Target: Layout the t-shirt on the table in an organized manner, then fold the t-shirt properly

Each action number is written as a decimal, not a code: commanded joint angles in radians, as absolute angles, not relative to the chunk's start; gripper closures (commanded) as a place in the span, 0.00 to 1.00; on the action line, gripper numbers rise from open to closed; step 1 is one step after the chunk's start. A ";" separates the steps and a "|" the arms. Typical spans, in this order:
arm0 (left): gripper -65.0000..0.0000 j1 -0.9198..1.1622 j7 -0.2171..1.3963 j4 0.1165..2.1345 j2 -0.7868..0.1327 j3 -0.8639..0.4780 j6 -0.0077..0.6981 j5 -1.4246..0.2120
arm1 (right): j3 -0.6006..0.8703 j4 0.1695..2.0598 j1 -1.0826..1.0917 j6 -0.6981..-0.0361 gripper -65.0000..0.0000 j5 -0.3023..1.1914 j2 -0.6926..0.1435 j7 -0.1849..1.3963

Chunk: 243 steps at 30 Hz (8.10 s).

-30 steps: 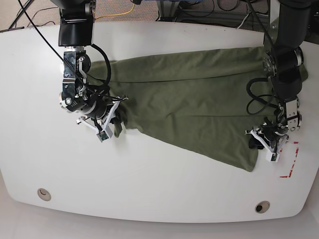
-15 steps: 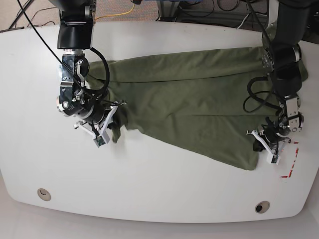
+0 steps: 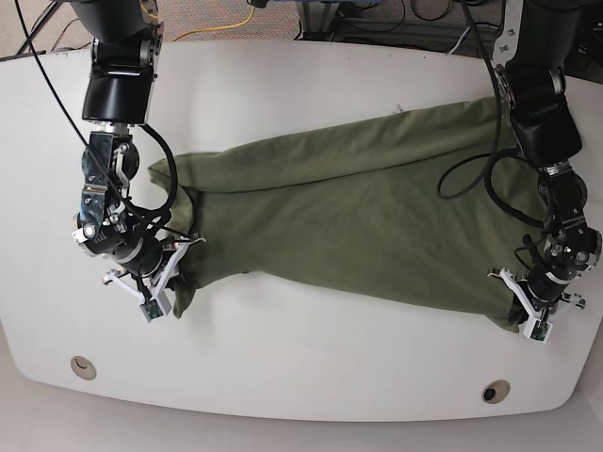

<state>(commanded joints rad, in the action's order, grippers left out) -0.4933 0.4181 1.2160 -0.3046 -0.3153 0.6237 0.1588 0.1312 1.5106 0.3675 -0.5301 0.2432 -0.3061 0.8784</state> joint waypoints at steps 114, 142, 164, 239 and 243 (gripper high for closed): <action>0.99 -1.135 0.837 1.863 -0.300 -0.216 0.624 0.160 | 0.045 1.719 1.202 -0.591 0.98 0.243 -0.526 1.193; 1.00 -0.981 1.038 2.014 -0.320 -0.231 0.698 0.159 | 0.213 2.031 0.903 -0.593 0.99 0.283 -0.576 1.273; 1.00 -0.963 1.129 2.008 -0.358 -0.295 0.698 0.160 | 0.349 2.014 0.802 -0.588 0.98 0.466 -0.628 1.333; 1.00 -0.125 0.820 1.840 -0.506 -0.969 0.698 0.162 | -0.125 0.929 0.591 -0.581 0.22 0.329 0.136 0.717; 1.00 -0.125 0.820 1.840 -0.506 -0.970 0.698 0.162 | -0.125 0.849 0.613 -0.581 0.22 0.329 0.148 0.650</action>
<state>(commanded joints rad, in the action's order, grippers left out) -0.1250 0.8201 1.8405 -0.5056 -0.9705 0.6981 0.1619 -0.1250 0.8493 0.6130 -0.5808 0.3291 0.1481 0.6498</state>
